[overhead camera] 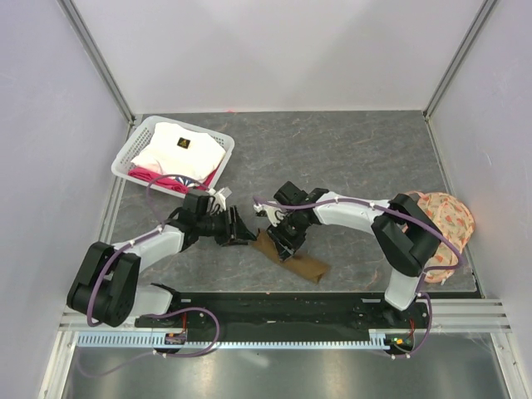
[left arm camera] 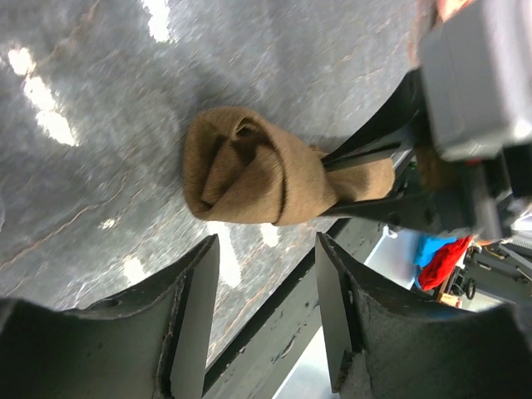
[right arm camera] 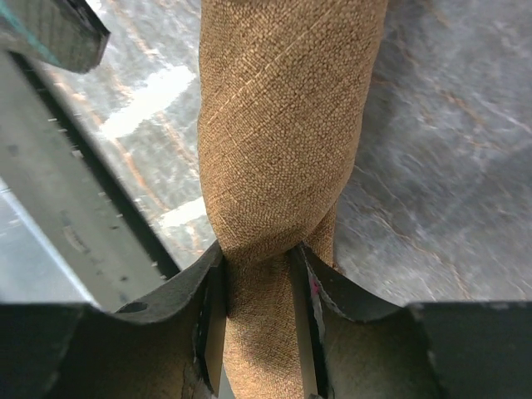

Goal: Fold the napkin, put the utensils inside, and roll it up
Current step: Roll the napkin with the utensil

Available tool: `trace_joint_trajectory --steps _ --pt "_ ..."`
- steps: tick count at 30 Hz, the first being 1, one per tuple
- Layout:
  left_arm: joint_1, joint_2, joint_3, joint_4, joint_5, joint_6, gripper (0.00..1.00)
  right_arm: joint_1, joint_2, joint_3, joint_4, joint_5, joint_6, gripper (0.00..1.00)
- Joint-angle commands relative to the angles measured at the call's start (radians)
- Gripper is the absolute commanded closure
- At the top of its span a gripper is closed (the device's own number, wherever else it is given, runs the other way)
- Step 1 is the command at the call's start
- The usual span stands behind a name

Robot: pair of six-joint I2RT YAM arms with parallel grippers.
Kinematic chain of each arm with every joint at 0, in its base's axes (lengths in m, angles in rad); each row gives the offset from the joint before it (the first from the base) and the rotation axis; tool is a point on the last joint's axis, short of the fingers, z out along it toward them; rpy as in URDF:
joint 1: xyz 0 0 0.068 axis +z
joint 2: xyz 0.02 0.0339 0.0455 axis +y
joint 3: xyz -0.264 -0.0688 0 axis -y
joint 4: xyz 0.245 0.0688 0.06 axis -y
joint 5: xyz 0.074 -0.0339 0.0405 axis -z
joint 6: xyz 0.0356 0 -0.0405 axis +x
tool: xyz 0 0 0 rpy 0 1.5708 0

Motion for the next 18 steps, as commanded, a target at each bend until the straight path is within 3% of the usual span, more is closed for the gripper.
trace_joint_trajectory --steps 1,13,18 --pt "0.005 -0.028 -0.031 0.056 -0.018 0.038 0.43 -0.034 0.053 0.023 -0.032 -0.183 -0.028 0.59" --pt "-0.001 0.004 -0.057 0.212 -0.003 0.026 0.4 -0.119 0.154 0.039 -0.031 -0.416 -0.068 0.59" --pt "-0.014 0.065 -0.044 0.286 0.028 0.02 0.39 -0.138 0.179 0.044 -0.038 -0.427 -0.08 0.59"
